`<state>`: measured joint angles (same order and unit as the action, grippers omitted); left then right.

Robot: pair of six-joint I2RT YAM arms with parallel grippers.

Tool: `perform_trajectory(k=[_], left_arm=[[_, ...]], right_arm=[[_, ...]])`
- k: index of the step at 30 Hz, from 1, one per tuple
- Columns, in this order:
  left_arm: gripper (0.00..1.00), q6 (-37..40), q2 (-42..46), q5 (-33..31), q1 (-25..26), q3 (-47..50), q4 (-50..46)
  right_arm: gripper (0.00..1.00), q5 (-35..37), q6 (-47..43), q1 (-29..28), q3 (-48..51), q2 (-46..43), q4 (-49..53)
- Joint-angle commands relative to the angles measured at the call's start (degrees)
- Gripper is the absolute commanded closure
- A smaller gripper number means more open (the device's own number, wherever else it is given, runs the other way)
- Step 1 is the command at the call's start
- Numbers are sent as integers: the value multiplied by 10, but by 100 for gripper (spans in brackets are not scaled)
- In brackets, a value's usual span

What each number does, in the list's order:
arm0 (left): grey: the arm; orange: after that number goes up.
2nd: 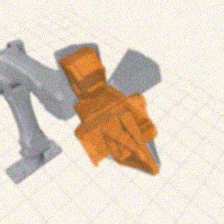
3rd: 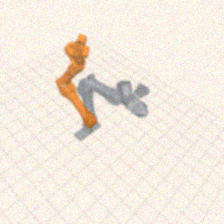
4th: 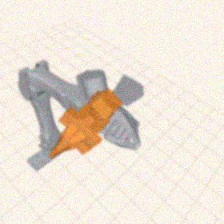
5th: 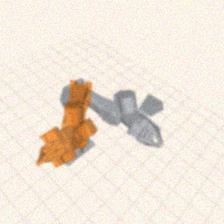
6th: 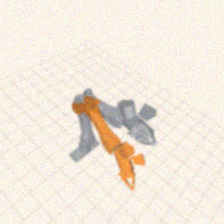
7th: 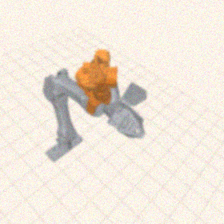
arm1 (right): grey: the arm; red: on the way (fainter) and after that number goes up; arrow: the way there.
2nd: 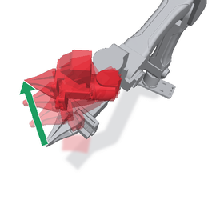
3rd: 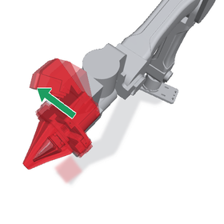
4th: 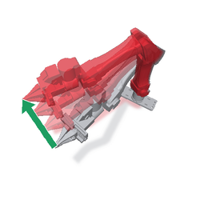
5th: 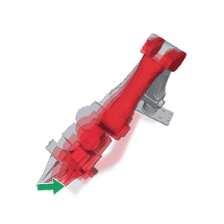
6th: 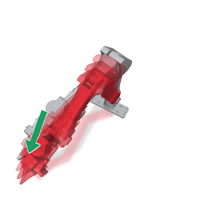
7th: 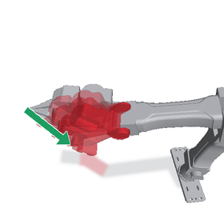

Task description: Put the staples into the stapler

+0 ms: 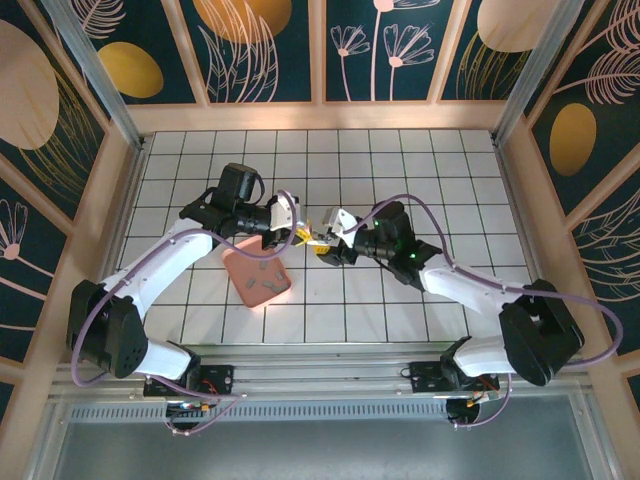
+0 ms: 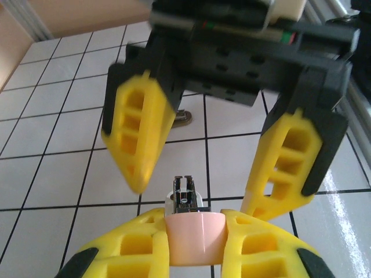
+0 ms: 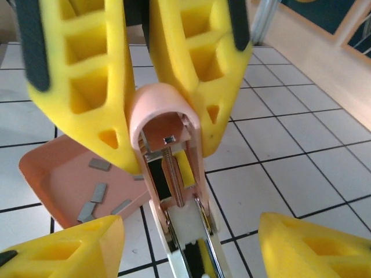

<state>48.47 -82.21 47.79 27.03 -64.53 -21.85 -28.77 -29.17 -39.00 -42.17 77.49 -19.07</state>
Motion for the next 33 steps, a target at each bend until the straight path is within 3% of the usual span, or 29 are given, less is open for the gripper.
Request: perform_trajectory(k=[1, 6, 12, 13, 15, 17, 20, 26, 33], left_arm=[[100, 33, 11, 47, 2, -7, -14], [100, 34, 10, 55, 2, -9, -14], [100, 28, 11, 57, 2, -11, -13], [95, 13, 13, 50, 2, -9, -4], [70, -45, 24, 25, 2, 5, 43], [45, -139, 42, -18, 2, 34, 121], [27, -241, 63, -78, 2, 62, 185], [14, -477, 88, -274, 2, 125, 267], [13, -636, 122, -401, 2, 222, 349]], right_arm=[[37, -48, -26, -2, -30, 23, -17], [48, -83, -33, 0, -40, 40, -7], [72, -91, -16, 12, -30, 31, -7], [73, -86, -3, 17, -19, 23, -15], [74, -68, 30, 25, 2, 10, -30], [75, -25, 79, 27, 28, -8, -50], [76, 79, 187, 25, 55, -25, -50], [79, 292, 398, 11, 58, -29, 29], [79, 439, 534, 15, -3, 44, 165]])
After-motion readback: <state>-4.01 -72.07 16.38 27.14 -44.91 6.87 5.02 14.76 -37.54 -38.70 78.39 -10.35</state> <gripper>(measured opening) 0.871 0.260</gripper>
